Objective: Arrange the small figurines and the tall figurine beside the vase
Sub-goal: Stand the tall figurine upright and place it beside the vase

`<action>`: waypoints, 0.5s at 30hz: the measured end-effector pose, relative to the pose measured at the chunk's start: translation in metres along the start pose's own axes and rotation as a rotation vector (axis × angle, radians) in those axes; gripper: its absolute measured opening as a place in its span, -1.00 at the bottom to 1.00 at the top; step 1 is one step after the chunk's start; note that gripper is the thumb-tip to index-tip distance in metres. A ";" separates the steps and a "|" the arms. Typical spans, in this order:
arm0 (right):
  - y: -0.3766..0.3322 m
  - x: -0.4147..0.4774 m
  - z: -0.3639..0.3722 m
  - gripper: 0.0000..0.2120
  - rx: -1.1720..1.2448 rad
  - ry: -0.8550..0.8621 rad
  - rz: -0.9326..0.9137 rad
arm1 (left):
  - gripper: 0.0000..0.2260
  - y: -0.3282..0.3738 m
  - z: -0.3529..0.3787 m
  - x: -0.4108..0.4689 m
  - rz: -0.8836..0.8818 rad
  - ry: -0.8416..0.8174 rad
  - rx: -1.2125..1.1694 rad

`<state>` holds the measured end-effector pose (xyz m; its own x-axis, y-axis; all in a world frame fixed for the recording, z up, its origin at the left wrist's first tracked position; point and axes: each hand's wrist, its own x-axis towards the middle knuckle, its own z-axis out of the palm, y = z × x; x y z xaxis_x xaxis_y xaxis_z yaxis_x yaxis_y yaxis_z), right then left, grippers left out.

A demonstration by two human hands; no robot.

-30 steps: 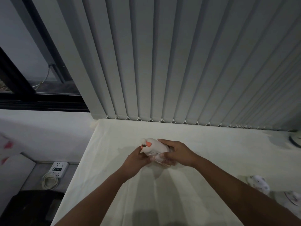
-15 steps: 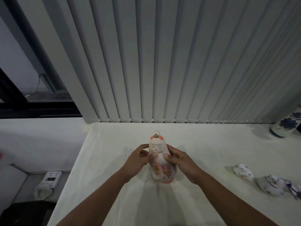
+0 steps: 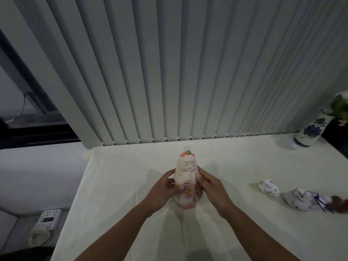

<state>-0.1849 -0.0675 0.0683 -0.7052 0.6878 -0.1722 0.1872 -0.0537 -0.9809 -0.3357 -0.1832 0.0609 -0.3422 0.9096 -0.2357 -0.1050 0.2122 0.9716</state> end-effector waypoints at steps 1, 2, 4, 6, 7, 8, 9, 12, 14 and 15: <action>0.000 -0.001 0.000 -0.70 0.005 -0.010 -0.003 | -0.54 0.001 0.002 0.001 0.001 -0.005 -0.014; 0.000 -0.001 0.000 -0.68 0.013 -0.020 -0.006 | -0.55 0.002 0.003 0.001 -0.001 -0.005 -0.025; -0.002 -0.001 -0.001 -0.67 0.025 -0.018 -0.008 | -0.58 0.003 0.006 0.004 -0.001 -0.005 -0.042; -0.002 0.000 -0.003 -0.67 0.036 0.001 -0.005 | -0.59 0.004 0.010 0.007 -0.001 -0.006 -0.036; -0.001 -0.001 -0.005 -0.67 0.041 0.012 -0.004 | -0.59 0.004 0.013 0.009 -0.002 -0.004 -0.035; -0.001 -0.001 -0.007 -0.68 0.044 0.021 -0.005 | -0.58 0.004 0.015 0.011 -0.004 0.000 -0.038; -0.001 -0.001 -0.010 -0.68 0.044 0.030 -0.007 | -0.58 0.005 0.019 0.014 -0.005 0.002 -0.041; -0.003 -0.004 -0.025 -0.69 0.040 0.042 -0.011 | -0.56 0.004 0.030 0.023 -0.009 -0.015 -0.039; -0.004 -0.005 -0.040 -0.68 0.047 0.037 -0.008 | -0.55 0.007 0.041 0.031 -0.011 -0.044 -0.030; -0.004 -0.006 -0.047 -0.68 0.053 0.032 -0.007 | -0.55 0.009 0.045 0.035 -0.010 -0.060 -0.022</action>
<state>-0.1495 -0.0372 0.0776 -0.6836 0.7114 -0.1630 0.1453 -0.0862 -0.9856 -0.3069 -0.1336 0.0621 -0.2841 0.9276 -0.2425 -0.1288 0.2136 0.9684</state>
